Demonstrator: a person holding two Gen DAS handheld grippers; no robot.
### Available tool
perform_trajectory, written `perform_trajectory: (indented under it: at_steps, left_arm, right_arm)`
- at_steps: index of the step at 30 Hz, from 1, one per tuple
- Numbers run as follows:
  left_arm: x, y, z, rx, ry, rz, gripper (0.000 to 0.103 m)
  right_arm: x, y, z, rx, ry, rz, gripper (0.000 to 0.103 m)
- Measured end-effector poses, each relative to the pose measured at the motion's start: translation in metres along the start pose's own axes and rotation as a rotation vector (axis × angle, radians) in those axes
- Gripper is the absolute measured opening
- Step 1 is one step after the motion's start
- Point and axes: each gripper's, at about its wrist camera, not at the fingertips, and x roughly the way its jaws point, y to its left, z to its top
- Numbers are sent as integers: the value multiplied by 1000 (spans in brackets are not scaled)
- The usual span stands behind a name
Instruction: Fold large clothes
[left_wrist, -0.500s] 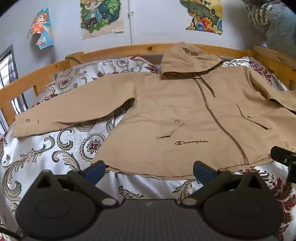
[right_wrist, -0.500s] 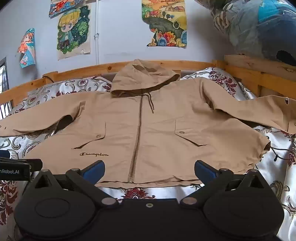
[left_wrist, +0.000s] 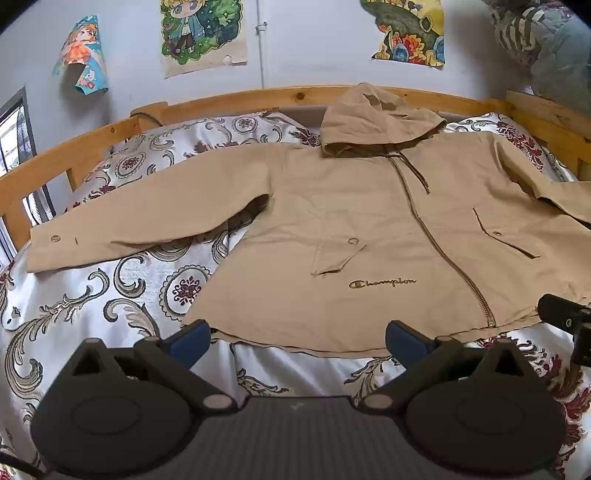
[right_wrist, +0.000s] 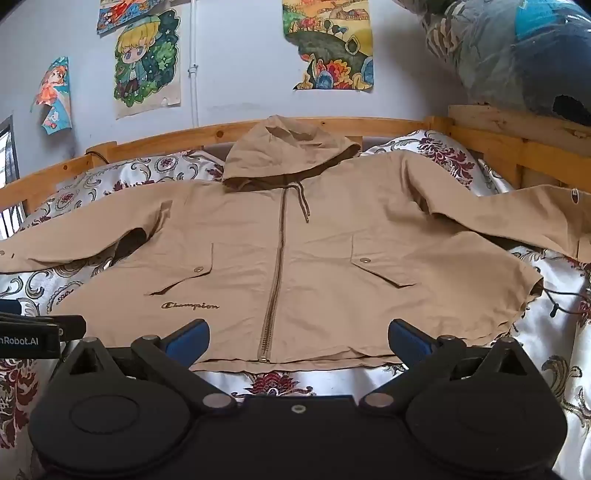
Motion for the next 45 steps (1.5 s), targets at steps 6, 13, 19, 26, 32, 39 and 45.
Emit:
perform_trajectory:
  at_steps: [6,13,19,26,32,39,45]
  left_arm:
    - [3,3,-1,-3,-1,-3,102]
    - [4,3,-2,-4,4,-3,102]
    - [4,4,-2,-5,3,-4,102]
    - [4,4,-3,-5,3,-5,102]
    - [4,4,-3,-5,6,-8,102]
    - [4,4,-4,-5,7,-8,102]
    - [6,6,-6,-7,10,-9,102]
  right_arm:
    - [1,-1,-4,8,-2,-15,102]
    - [3,-1,-3,11,9,-17,102]
    - [5,-2,-3,17,17,-16,102]
    - [5,-2,-3,15,19,-15,102]
    - [5,-1,-3,16,20,-14,102]
    - [5,-1,-3,15,22,-14,102]
    - [4,1,-4,15,22,-13,102]
